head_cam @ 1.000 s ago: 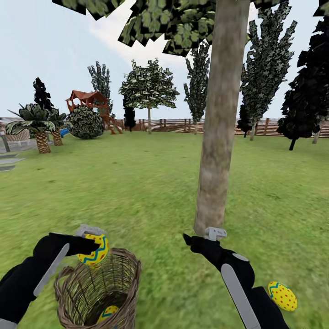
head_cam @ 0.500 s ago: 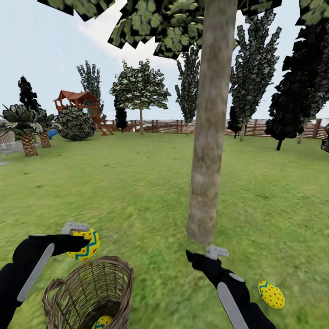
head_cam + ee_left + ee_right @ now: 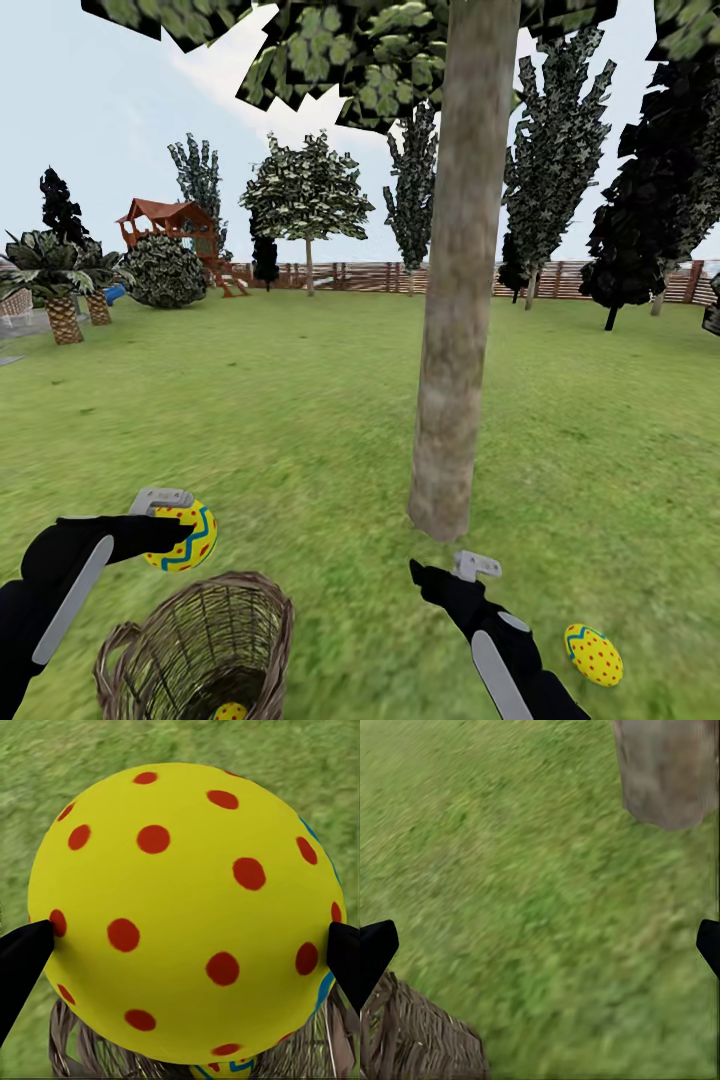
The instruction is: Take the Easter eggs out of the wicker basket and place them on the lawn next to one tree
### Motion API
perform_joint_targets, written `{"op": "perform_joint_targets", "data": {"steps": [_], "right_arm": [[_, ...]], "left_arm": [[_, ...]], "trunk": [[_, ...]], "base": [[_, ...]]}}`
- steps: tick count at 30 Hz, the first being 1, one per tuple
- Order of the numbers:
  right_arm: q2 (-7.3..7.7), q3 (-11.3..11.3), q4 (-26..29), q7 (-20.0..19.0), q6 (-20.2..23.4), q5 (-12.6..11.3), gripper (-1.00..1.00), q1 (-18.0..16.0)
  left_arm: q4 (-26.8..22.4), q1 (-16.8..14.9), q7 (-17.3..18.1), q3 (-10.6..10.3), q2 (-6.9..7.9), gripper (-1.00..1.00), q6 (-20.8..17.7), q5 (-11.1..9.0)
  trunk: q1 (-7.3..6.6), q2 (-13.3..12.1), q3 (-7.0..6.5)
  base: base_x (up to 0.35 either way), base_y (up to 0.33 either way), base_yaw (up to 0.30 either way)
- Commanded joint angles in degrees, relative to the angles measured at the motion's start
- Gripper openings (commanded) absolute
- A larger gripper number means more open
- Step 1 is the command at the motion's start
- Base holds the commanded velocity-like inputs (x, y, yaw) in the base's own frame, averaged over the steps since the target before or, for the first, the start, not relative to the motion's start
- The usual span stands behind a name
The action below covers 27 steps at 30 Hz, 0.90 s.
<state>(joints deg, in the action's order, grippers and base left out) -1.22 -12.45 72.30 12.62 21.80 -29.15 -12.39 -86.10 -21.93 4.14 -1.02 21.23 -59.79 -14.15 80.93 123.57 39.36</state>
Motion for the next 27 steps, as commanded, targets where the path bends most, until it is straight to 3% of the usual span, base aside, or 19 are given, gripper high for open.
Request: {"op": "perform_joint_targets", "data": {"steps": [1,8,14,27], "right_arm": [[0.0,-0.08,-0.11,0.58,-0.68,-0.6,1.0,-0.04],[-0.08,-0.06,-3.0,0.7,-2.5,-0.87,1.0,0.0],[-0.1,-0.26,-6.38,0.28,-8.37,-0.92,1.0,0.2],[-0.11,-0.33,-8.17,-0.25,-8.97,-0.94,1.0,0.27]], "left_arm": [[-0.03,0.01,0.34,-0.03,0.04,-1.0,-0.21,0.29],[0.05,0.13,0.33,-0.03,0.04,-1.0,-0.21,0.33],[0.05,0.14,0.34,0.0,0.04,-1.0,-0.21,0.34],[0.42,1.28,0.23,-0.02,0.04,-1.0,1.6,0.43]], "trunk": [[-0.24,-0.38,-0.12],[-1.77,-3.19,-1.37],[-3.09,-5.59,-2.45],[-5.95,-10.81,-4.79]], "base": [[0.0,0.0,0.0],[0.0,0.0,0.0],[0.0,0.0,0.0],[0.0,0.0,0.0]]}}
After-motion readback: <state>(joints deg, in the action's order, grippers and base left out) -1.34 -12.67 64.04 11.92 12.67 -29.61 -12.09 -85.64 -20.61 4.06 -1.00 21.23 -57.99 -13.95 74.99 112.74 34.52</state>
